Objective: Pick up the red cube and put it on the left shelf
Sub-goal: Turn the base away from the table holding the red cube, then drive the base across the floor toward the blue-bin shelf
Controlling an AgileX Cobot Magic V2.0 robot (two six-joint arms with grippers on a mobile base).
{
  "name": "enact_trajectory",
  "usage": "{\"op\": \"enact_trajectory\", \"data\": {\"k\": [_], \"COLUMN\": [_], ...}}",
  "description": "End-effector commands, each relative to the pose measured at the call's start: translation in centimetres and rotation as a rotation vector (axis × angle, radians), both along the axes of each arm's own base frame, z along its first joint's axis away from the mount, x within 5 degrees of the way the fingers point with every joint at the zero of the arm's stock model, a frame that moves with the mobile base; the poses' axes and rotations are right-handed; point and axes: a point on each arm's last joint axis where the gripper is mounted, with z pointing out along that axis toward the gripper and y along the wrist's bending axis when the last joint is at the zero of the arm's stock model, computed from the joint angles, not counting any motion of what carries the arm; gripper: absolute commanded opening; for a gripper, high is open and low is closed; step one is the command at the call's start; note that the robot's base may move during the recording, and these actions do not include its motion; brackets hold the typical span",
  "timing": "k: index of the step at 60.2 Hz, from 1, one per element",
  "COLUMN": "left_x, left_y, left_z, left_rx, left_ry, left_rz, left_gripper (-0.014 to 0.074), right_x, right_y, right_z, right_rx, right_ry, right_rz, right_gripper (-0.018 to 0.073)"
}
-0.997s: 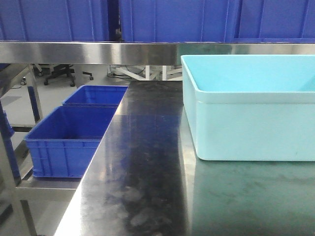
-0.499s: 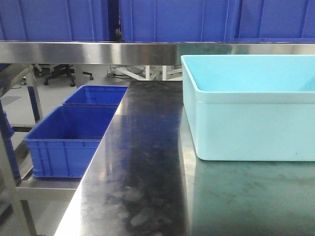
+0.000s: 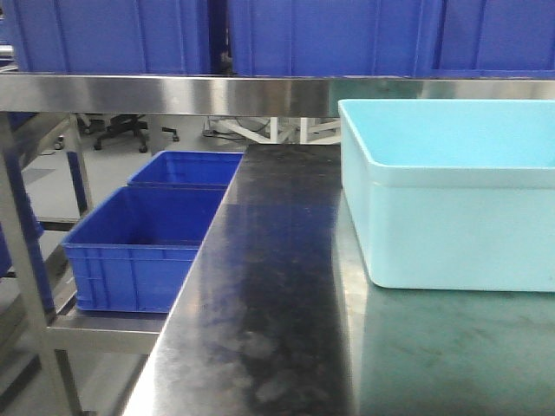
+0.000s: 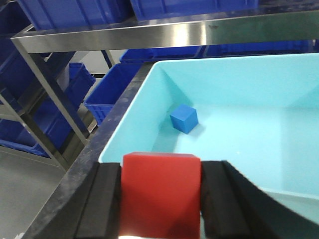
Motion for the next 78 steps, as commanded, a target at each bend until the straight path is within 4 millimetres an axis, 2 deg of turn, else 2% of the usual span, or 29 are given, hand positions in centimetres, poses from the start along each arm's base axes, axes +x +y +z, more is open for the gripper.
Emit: {"op": "enact_trajectory", "data": {"k": [1,78], "left_x": [-0.01,-0.01], "left_y": [-0.02,-0.02], "left_z": [0.09,0.09], "left_rx": [-0.007,-0.007], "left_ry": [-0.079,-0.079], "left_rz": [-0.003,-0.003], "left_gripper": [0.0102,0.0102], "right_x": [0.31,0.31], "right_y": [-0.02,-0.02], "right_z": [1.50,1.50], "right_rx": [0.027,0.027], "right_ry": [-0.090,-0.090], "right_rz": [-0.011,-0.011], "right_gripper": [0.0055,0.0055]}}
